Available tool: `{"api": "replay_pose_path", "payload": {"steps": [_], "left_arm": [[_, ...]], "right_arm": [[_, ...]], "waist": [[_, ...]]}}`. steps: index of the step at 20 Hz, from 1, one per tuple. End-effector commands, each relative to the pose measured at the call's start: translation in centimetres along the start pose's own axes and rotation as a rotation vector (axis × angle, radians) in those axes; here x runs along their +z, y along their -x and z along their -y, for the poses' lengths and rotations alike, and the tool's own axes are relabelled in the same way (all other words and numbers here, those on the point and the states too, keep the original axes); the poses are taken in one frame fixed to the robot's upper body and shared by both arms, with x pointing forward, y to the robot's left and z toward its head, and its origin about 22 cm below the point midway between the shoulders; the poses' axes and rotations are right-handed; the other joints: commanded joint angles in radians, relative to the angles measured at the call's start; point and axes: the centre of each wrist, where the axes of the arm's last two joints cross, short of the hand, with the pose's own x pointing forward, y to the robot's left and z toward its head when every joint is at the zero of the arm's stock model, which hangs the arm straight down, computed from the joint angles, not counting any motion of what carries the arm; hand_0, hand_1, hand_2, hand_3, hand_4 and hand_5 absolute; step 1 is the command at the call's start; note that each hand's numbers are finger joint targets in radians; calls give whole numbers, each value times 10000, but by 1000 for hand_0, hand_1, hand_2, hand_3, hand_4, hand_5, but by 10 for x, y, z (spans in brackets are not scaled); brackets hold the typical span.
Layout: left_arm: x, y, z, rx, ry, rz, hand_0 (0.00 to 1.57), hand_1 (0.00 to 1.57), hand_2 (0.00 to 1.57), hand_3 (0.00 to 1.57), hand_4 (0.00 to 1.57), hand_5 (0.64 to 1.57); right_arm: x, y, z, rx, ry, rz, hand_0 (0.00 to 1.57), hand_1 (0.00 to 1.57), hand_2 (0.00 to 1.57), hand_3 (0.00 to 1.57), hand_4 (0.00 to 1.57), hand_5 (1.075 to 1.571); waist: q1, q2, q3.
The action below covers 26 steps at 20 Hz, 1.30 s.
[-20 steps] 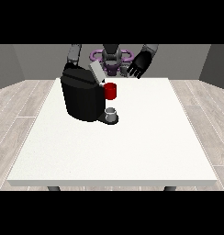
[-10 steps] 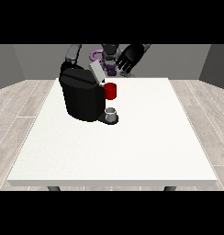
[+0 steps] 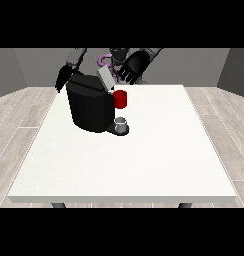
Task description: Insert the coffee pod into the coffee machine and close the lid
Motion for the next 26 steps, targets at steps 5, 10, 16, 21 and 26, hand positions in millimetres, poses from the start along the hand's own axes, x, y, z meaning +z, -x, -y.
{"api": "replay_pose_path", "payload": {"steps": [5, 10, 16, 21, 26], "left_arm": [[-4, -14, -14, -230, -264, 171, 1188, 1188, 1266, 1227, 471, 1571], [3, -4, -31, -80, -226, -22, 1248, 1248, 1286, 1244, 445, 1571], [-8, -16, -11, -200, 249, 354, 1200, 1200, 1245, 1209, 439, 1571], [-12, -23, -7, -239, -228, 334, 1169, 1169, 1235, 1200, 422, 1571], [-6, -24, -30, -344, -754, 517, 1227, 1227, 1258, 1198, 406, 1571]], "right_arm": [[-10, -14, 3, -11, 331, 361, 0, 0, 0, 0, 60, 1571], [-1, -5, 1, 44, 165, 230, 0, 0, 0, 0, 0, 1571], [-12, -6, 18, 7, 518, 133, 0, 0, 0, 0, 153, 1571], [-14, -15, 10, -116, 304, 278, 0, 0, 0, 0, 115, 1571], [-25, -40, 9, -63, 417, 857, 0, 0, 0, 0, 0, 1571]], "waist": [[-58, 602, 2], [-269, 764, 1], [89, 626, 2], [-104, 787, 2], [-359, 1373, 0]]}}
